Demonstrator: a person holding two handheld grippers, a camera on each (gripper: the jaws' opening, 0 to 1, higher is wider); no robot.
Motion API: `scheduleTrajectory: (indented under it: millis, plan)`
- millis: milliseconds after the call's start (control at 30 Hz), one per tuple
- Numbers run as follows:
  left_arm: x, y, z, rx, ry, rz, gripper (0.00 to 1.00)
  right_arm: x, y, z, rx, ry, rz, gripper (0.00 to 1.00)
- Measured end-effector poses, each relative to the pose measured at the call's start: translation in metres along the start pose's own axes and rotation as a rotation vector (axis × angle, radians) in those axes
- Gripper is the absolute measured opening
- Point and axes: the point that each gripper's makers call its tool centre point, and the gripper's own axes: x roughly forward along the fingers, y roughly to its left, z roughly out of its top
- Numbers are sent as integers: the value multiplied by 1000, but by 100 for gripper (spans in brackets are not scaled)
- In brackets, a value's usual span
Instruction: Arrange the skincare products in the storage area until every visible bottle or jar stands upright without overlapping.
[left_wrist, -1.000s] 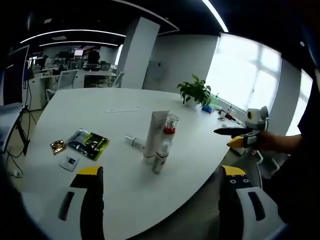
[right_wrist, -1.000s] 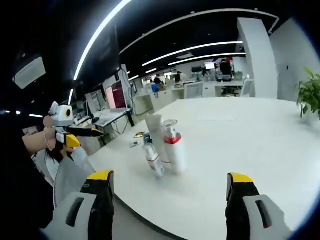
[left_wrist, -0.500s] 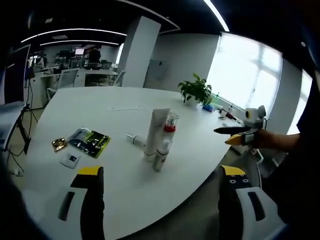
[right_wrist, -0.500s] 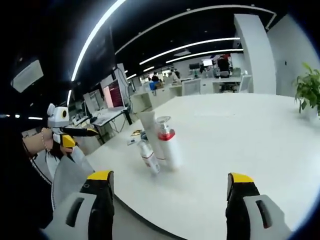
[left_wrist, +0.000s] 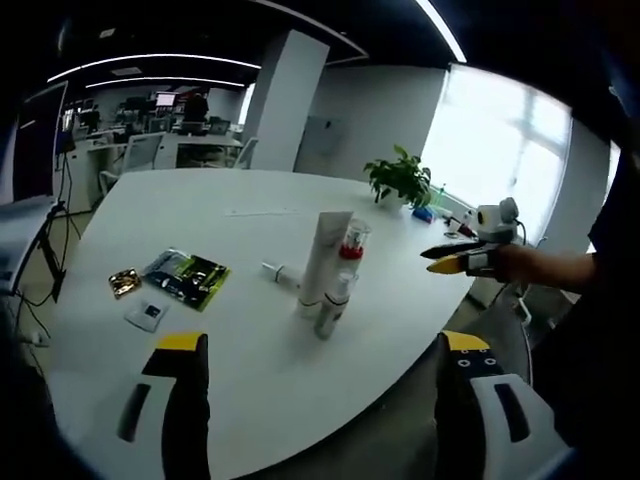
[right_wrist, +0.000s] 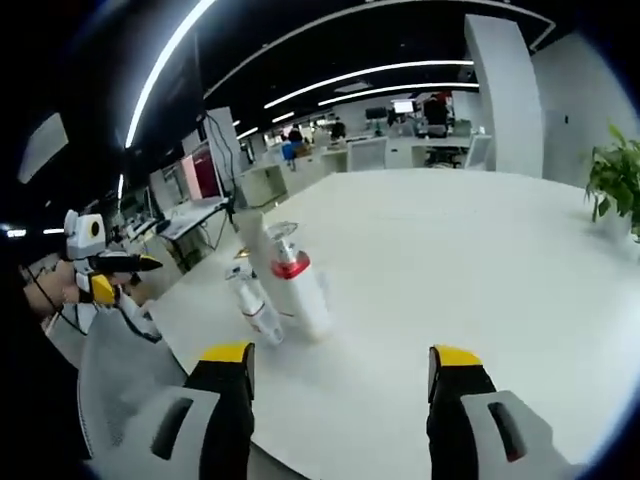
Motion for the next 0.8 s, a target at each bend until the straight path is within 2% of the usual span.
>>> scheduleTrajectory:
  millis: [233, 400, 533, 600, 800]
  plan:
    - [-2, 10, 1, -39, -12, 16, 86, 33, -16, 20, -18, 58, 6, 64]
    - [0, 15, 3, -54, -22, 25, 85, 59, -29, 20, 32, 114, 17, 58]
    - [5, 20, 1, -48, -9, 36, 85, 79, -30, 29, 37, 132, 44, 59]
    - [7, 22, 1, -50, -7, 39, 85, 91, -32, 35, 67, 146, 50, 58]
    - [14, 29, -6, -70, 5, 39, 84, 117, -23, 50, 108, 182, 73, 54]
